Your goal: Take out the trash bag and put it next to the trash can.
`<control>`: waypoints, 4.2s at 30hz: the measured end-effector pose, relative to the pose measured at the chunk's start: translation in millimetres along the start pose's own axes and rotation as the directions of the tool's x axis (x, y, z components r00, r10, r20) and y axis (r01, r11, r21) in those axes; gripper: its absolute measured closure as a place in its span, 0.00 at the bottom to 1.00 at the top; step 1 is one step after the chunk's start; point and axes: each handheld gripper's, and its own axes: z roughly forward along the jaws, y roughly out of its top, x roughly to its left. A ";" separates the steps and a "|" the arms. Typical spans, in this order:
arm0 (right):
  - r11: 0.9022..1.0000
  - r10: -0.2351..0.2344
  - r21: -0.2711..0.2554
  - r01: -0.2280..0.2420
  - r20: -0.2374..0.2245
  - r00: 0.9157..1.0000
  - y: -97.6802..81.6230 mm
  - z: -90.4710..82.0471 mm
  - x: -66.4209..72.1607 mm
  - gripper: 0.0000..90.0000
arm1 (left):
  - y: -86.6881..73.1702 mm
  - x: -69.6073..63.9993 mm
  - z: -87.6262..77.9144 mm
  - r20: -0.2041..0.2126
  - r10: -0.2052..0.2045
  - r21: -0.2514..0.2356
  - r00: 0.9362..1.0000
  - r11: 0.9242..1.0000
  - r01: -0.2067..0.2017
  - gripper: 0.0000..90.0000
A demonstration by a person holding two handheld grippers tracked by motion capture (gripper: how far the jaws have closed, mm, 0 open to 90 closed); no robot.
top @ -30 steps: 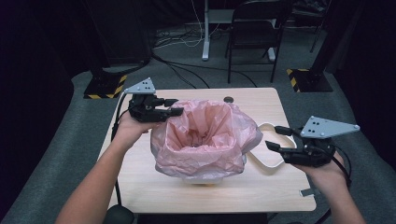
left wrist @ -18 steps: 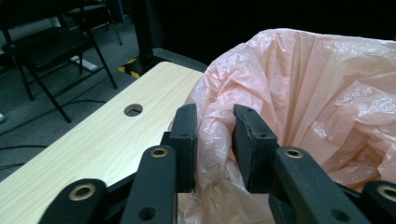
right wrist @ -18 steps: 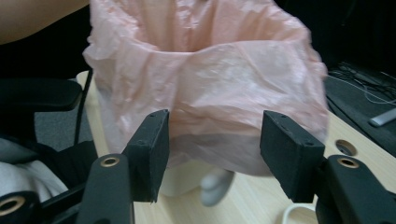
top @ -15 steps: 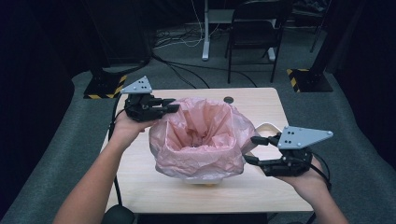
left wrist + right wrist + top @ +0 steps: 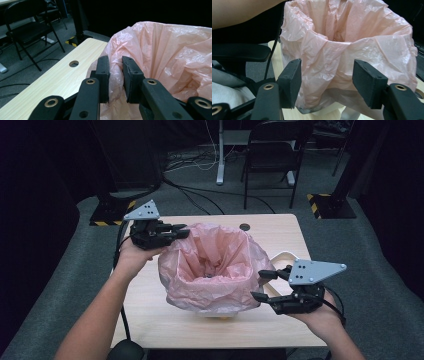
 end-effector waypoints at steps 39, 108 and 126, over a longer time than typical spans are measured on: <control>0.999 -0.042 -0.029 0.042 -0.012 0.999 4.6 1.3 -1.6 1.00 | 3.3 -5.5 -3.2 0.059 -0.005 -0.031 0.998 0.999 0.007 0.98; 0.985 -0.114 -0.139 0.106 -0.051 0.992 68.3 57.8 -33.4 1.00 | 21.1 -51.4 -18.8 0.194 0.024 -0.102 0.981 0.995 -0.004 0.98; 0.985 -0.137 -0.113 0.128 -0.070 0.988 76.1 74.4 -37.4 1.00 | 16.6 -50.7 -18.9 0.263 -0.023 -0.117 0.964 0.992 0.055 0.97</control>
